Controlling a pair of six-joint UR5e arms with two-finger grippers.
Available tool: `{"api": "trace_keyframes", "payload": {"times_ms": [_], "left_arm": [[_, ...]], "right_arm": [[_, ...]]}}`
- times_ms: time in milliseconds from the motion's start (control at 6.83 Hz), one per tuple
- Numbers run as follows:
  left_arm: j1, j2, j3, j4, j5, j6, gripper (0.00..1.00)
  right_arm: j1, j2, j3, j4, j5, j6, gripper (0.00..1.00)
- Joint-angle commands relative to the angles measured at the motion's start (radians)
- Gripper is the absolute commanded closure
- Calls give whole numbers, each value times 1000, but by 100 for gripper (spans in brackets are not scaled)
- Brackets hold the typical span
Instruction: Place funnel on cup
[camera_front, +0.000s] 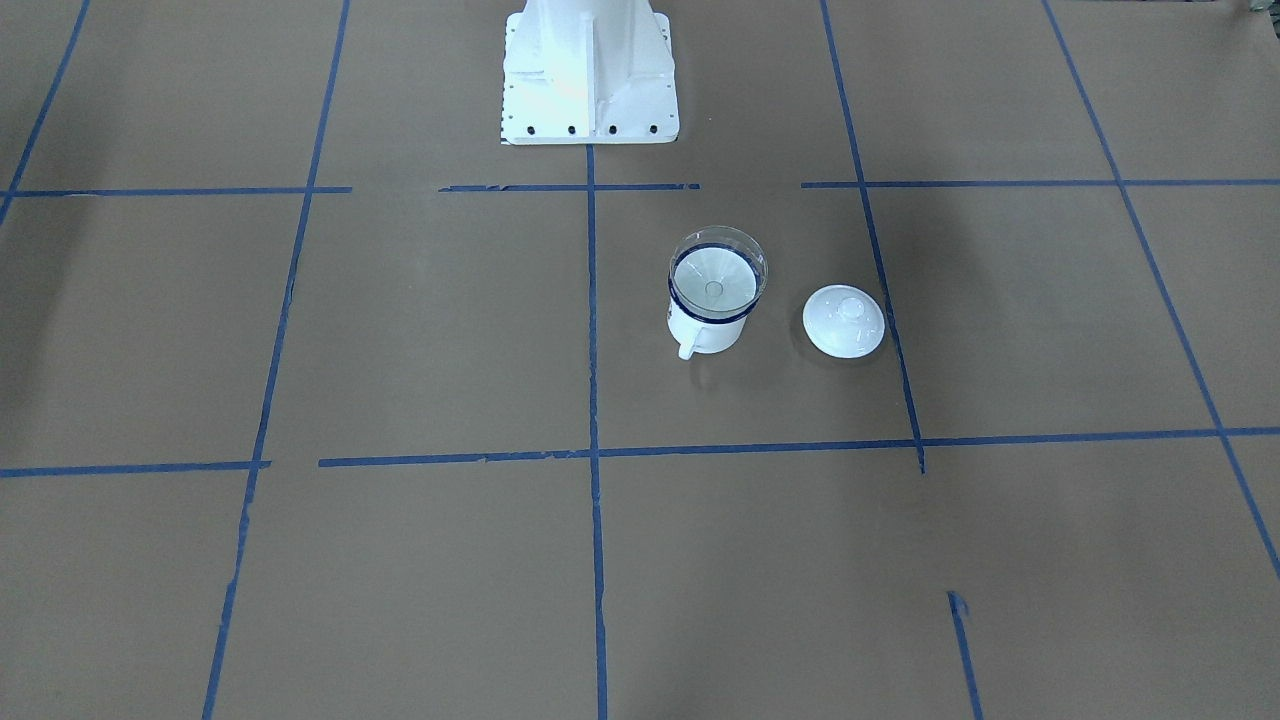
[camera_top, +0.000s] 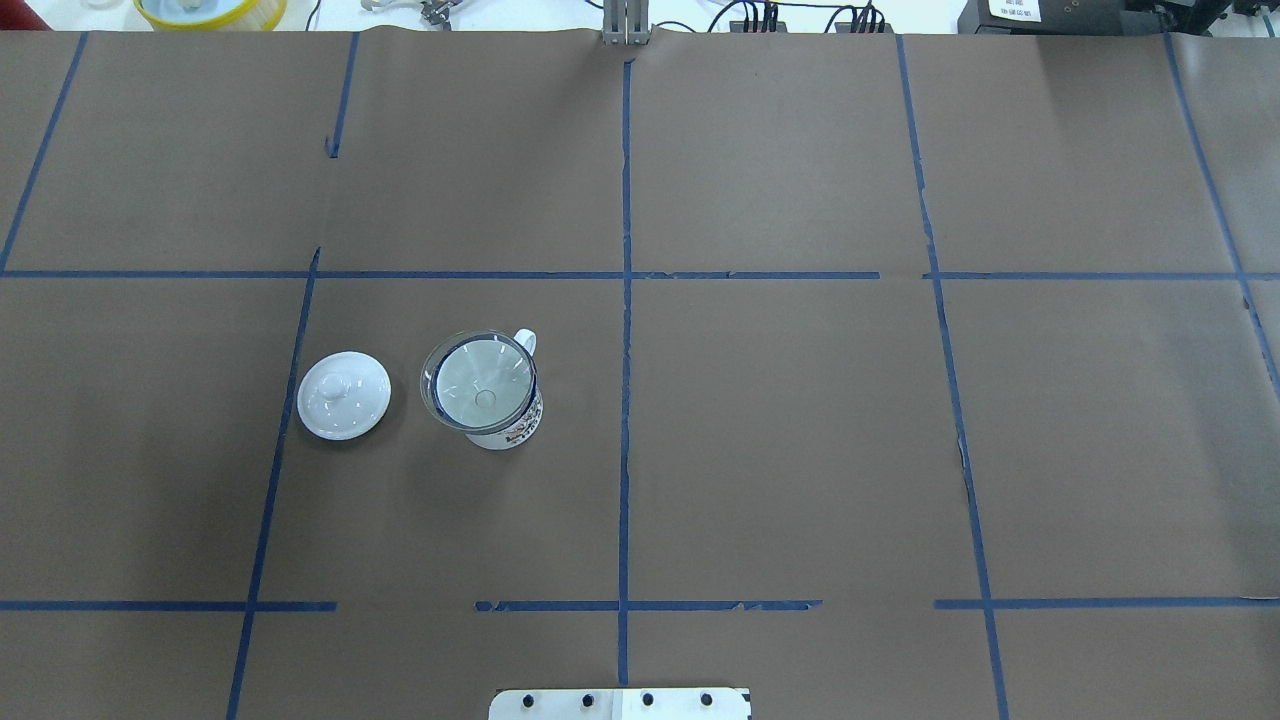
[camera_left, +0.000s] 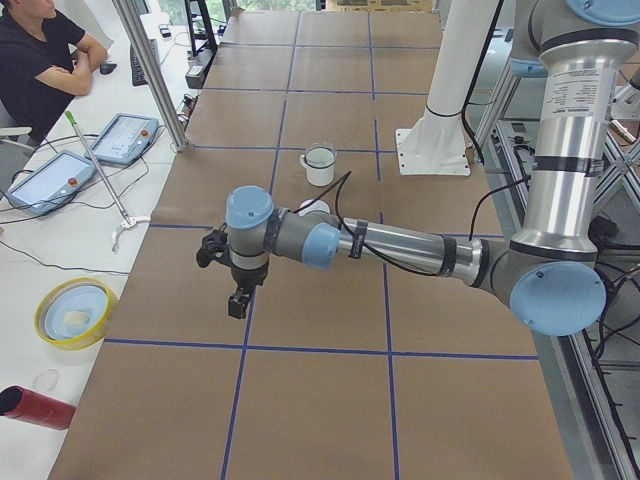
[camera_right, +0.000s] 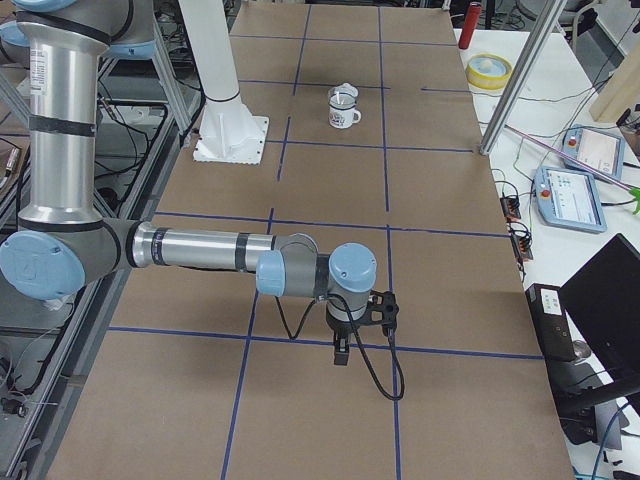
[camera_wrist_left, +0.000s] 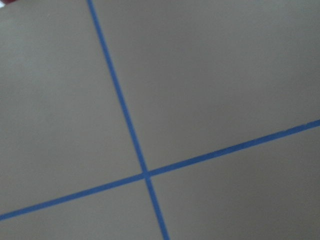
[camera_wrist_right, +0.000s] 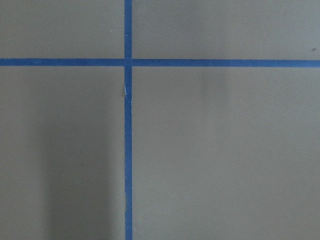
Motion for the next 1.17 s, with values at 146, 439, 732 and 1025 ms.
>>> {"api": "trace_keyframes", "payload": {"times_ms": [146, 439, 732, 1025], "left_arm": [[-50, 83, 55, 6, -3, 9, 0], [-49, 85, 58, 90, -8, 9, 0], [-49, 89, 41, 115, -61, 7, 0], [-50, 91, 30, 115, -85, 9, 0]], "right_arm": [[0, 1, 1, 0, 0, 0, 0], [0, 1, 1, 0, 0, 0, 0], [0, 1, 1, 0, 0, 0, 0], [0, -1, 1, 0, 0, 0, 0]]}}
